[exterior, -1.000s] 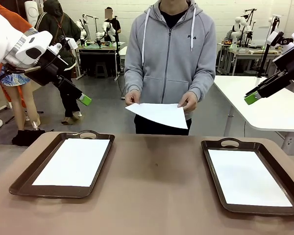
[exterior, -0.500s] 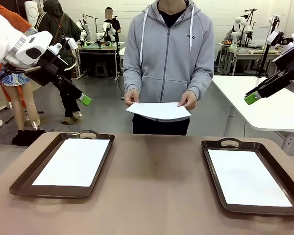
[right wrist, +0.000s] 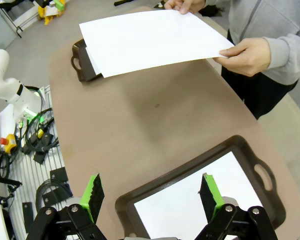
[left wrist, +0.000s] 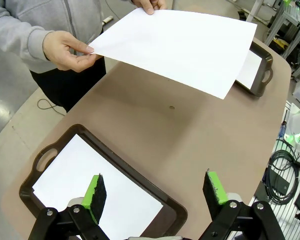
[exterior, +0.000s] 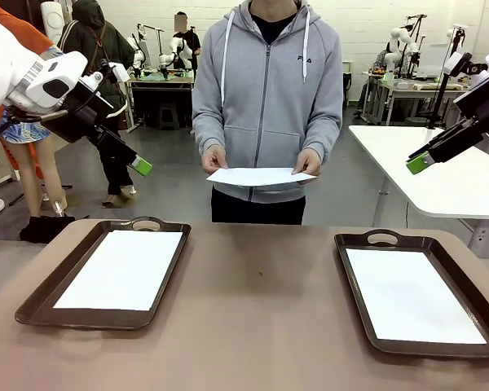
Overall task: Sort the A4 documents.
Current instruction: Receive the A4 Paper.
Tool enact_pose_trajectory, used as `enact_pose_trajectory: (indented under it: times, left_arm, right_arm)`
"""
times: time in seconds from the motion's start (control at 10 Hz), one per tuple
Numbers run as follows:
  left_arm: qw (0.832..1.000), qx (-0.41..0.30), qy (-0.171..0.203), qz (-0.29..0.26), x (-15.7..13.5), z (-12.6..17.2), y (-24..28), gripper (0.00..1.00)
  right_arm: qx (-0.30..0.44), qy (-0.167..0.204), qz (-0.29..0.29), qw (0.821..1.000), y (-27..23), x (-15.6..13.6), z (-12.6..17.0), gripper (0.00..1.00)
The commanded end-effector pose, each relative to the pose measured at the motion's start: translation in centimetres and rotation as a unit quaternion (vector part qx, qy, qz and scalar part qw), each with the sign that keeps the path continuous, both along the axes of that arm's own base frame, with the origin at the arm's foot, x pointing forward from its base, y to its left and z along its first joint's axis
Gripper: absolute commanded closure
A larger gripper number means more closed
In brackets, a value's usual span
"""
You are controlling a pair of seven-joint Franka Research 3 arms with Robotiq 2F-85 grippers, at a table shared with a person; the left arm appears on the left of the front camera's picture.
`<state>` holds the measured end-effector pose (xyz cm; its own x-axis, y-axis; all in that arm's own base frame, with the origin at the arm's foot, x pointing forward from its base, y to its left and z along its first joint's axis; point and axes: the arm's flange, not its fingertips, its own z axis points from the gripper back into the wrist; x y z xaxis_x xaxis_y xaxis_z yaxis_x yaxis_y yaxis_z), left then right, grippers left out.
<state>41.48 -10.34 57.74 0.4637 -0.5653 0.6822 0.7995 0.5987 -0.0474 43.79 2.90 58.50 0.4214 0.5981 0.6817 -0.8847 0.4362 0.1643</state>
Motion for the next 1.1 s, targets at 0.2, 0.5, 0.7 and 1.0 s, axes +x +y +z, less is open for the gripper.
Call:
enact_pose_trajectory:
  times: [0.2,0.5,0.7,1.0]
  left_arm:
    - [1.0,-0.001,-0.001,0.001,-0.04,0.05,0.08,0.0]
    - [1.0,-0.001,-0.001,0.001,-0.04,0.05,0.08,0.0]
    - [1.0,-0.001,-0.001,0.001,-0.04,0.05,0.08,0.0]
    - [1.0,-0.001,-0.001,0.001,-0.04,0.05,0.08,0.0]
  right_arm:
    - [0.008,0.001,0.003,1.0,0.02,0.06,-0.06,0.0]
    - [0.008,0.001,0.003,1.0,0.02,0.06,-0.06,0.0]
    - [0.008,0.001,0.003,1.0,0.02,0.06,-0.06,0.0]
    - [0.008,0.001,0.003,1.0,0.02,0.06,-0.06,0.0]
